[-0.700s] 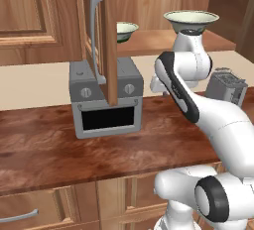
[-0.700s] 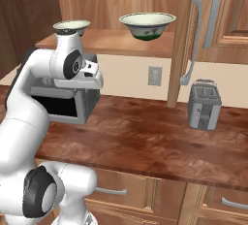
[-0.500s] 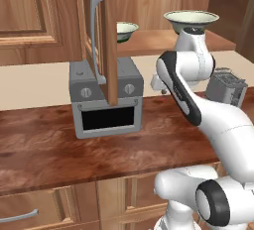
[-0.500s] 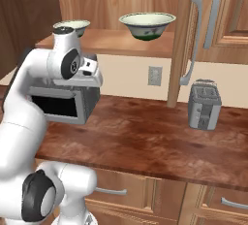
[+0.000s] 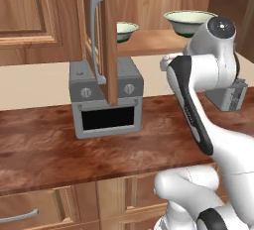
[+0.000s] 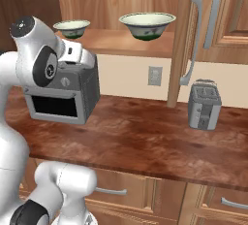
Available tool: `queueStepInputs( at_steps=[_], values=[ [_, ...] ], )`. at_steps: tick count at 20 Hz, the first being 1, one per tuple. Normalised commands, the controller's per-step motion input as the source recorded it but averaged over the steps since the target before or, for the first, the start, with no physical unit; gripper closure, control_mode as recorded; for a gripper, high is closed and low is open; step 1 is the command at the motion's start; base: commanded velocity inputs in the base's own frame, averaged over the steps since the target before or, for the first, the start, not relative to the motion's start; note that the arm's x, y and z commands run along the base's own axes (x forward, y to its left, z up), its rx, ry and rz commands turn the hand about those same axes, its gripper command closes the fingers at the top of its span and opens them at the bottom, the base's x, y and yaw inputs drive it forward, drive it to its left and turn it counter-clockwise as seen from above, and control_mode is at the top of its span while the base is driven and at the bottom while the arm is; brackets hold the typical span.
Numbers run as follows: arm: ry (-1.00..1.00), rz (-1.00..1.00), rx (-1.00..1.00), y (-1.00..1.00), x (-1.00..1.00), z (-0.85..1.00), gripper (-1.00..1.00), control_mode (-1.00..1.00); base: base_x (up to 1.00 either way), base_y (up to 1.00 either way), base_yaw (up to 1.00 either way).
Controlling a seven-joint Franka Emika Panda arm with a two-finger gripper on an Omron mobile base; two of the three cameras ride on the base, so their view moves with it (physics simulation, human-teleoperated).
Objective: Take the smaller bowl and place it next to the appetizer plate on the dining counter , and place the larger bowl next to the plate with cooked food.
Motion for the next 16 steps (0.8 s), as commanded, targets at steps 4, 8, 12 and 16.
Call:
queueStepInputs(
  at_steps=[4,8,12,16],
  values=[
    [-0.37,-0.31,0.01,-0.26,-0.13,0.52,-1.0,-1.0,0.0,0.0,0.0],
    [-0.41,-0.21,0.12,-0.32,-0.26,0.26,-1.0,-1.0,0.0,0.0,0.0],
    [-0.29,-0.08,0.22,-0.28,-0.18,0.34,-1.0,-1.0,0.0,0.0,0.0],
    [-0.1,-0.03,0.25,-0.37,-0.13,0.34,-1.0,-1.0,0.0,0.0,0.0]
  ],
)
